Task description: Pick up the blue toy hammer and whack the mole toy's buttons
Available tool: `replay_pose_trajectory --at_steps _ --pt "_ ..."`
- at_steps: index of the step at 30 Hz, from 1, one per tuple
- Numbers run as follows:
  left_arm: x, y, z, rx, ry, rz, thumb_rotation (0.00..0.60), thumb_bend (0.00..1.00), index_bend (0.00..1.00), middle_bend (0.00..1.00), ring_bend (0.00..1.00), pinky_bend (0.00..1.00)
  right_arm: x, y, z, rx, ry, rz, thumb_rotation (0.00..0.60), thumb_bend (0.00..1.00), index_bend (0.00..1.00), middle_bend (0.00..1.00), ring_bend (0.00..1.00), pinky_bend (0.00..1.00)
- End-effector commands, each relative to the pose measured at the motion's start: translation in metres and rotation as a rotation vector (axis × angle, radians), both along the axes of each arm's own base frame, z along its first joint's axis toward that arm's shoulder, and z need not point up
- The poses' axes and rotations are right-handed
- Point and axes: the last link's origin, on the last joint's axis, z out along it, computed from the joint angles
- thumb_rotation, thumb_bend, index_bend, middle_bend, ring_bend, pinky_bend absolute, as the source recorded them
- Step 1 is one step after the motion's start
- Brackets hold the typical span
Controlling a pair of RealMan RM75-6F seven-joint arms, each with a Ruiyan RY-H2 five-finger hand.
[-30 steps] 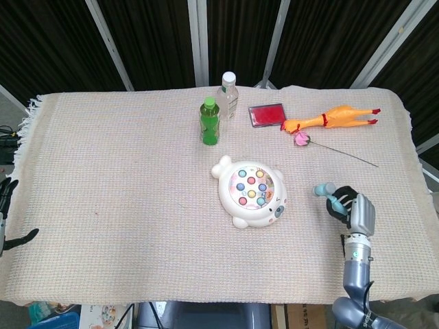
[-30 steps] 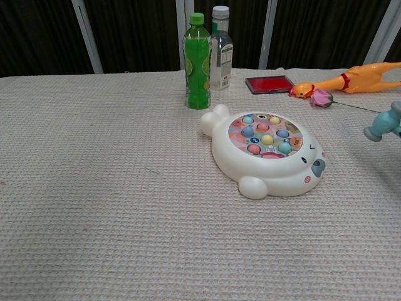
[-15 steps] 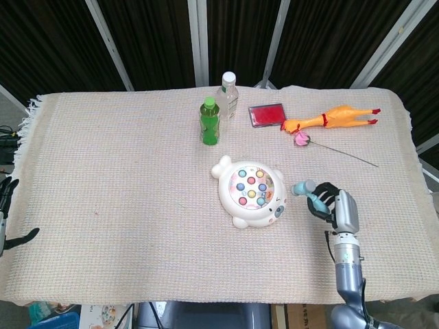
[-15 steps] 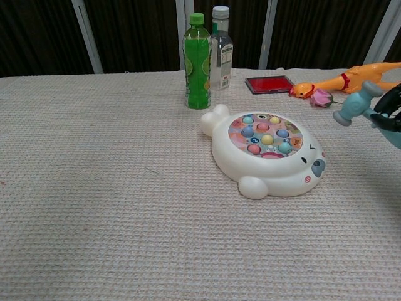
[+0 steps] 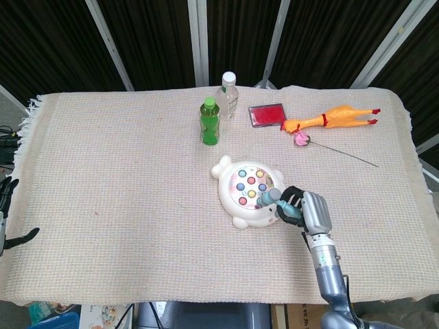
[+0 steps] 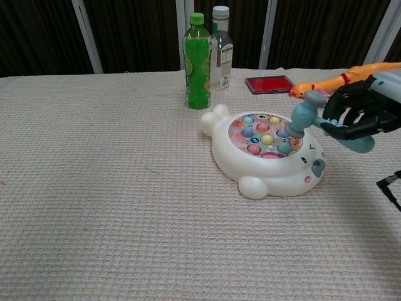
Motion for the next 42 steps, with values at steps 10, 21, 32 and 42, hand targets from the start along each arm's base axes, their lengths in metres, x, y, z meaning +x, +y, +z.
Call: replay_pose_trajectory --at_steps 10,21,32,42 --pt "-0.001 0.001 0.001 -0.001 -0.02 0.008 0.6 0.0 0.0 0.0 0.0 0.0 0.018 -0.011 -0.007 -0.007 0.124 0.008 0.6 0.66 0.96 0.75 0.63 0.7" --pt "-0.001 0.001 0.001 -0.003 -0.024 0.007 0.6 0.0 0.0 0.0 0.0 0.0 0.006 -0.012 -0.009 0.025 0.137 -0.051 0.6 0.66 0.96 0.75 0.63 0.7" --pt "-0.001 0.001 0.001 -0.001 -0.029 0.01 0.6 0.0 0.0 0.0 0.0 0.0 -0.001 -0.011 -0.017 0.065 0.187 -0.06 0.6 0.66 0.97 0.75 0.63 0.7" --pt "-0.001 0.001 0.002 0.001 -0.033 0.008 0.6 0.0 0.0 0.0 0.0 0.0 0.006 -0.014 -0.011 0.035 0.161 -0.051 0.6 0.66 0.97 0.75 0.63 0.7"
